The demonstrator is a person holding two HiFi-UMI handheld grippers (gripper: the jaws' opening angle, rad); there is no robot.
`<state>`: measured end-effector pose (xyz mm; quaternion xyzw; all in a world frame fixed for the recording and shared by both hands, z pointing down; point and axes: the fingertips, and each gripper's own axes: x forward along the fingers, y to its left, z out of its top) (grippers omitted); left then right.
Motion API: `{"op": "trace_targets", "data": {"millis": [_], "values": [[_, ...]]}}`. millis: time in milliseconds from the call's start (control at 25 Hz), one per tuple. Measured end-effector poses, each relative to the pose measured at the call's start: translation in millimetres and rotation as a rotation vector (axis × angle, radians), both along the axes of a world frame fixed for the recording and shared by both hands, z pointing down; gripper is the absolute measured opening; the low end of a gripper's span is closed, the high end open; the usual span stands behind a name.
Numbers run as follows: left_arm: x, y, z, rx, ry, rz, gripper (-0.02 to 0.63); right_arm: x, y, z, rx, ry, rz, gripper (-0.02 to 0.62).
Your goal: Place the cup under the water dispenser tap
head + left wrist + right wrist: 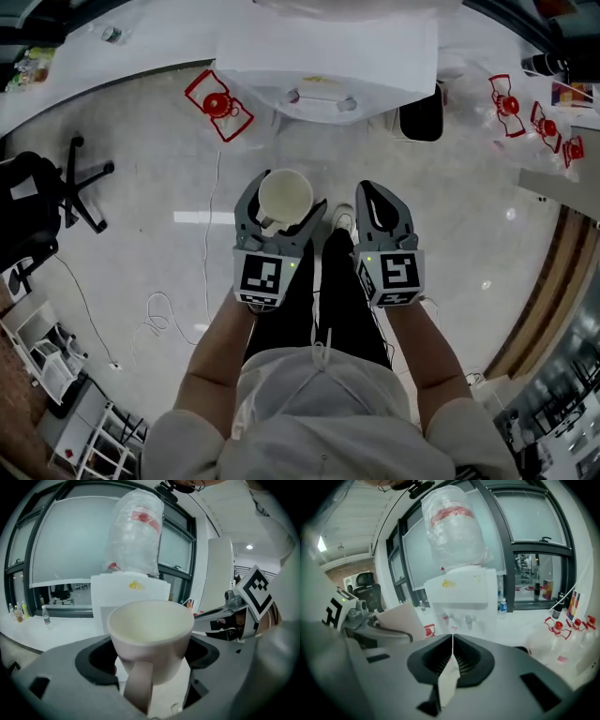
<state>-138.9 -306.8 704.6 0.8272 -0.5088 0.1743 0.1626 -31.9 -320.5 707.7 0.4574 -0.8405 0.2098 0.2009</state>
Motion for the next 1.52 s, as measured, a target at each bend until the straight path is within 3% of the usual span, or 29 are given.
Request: {"op": "trace_targets", "data": {"millis": [320, 680, 960, 1120, 1520], "values": [[-6, -9, 92, -0.048, -0.041, -0.005, 0.443, 3, -13, 84, -0.022, 0.011, 0.076, 0.029], [15, -47, 181, -0.074, -0.038, -0.035, 0.443, 3, -39, 143, -0.014, 0.009, 0.042, 0.029], [31, -104, 209, 0.009, -0.072, -0.024, 0.443, 18, -43, 171, -0.028, 0.036, 0.032, 0.029], [33, -132, 219, 0.053, -0.099, -0.060, 0.443, 25, -49, 181, -0.029, 0.051, 0.023, 0.029], [50, -158, 244, 0.058, -0.126, -0.030, 0.443, 39, -77, 190, -0.021, 0.066, 0.038, 0.029]]}}
